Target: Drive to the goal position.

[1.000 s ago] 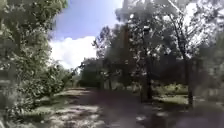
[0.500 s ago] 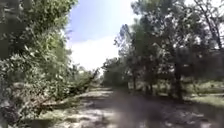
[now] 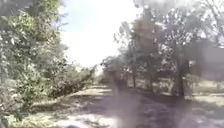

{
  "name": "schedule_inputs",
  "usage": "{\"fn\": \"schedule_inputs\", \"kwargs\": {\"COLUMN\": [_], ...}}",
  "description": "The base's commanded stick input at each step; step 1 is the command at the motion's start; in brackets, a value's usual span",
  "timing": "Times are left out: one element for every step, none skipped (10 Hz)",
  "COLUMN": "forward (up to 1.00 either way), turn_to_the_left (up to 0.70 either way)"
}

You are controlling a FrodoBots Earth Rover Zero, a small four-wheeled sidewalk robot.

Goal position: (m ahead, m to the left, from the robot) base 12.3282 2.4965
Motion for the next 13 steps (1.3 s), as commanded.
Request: {"fn": "schedule_inputs", "kwargs": {"forward": [0.7, 0.7, 0.7, 0.7, 0.7, 0.7, 0.7, 0.7, 0.7, 0.7, 0.7, 0.7, 0.7], "turn_to_the_left": [0.0, 0.0, 0.0, 0.0, 0.0, 0.0, 0.0, 0.0, 0.0, 0.0, 0.0, 0.0, 0.0]}}
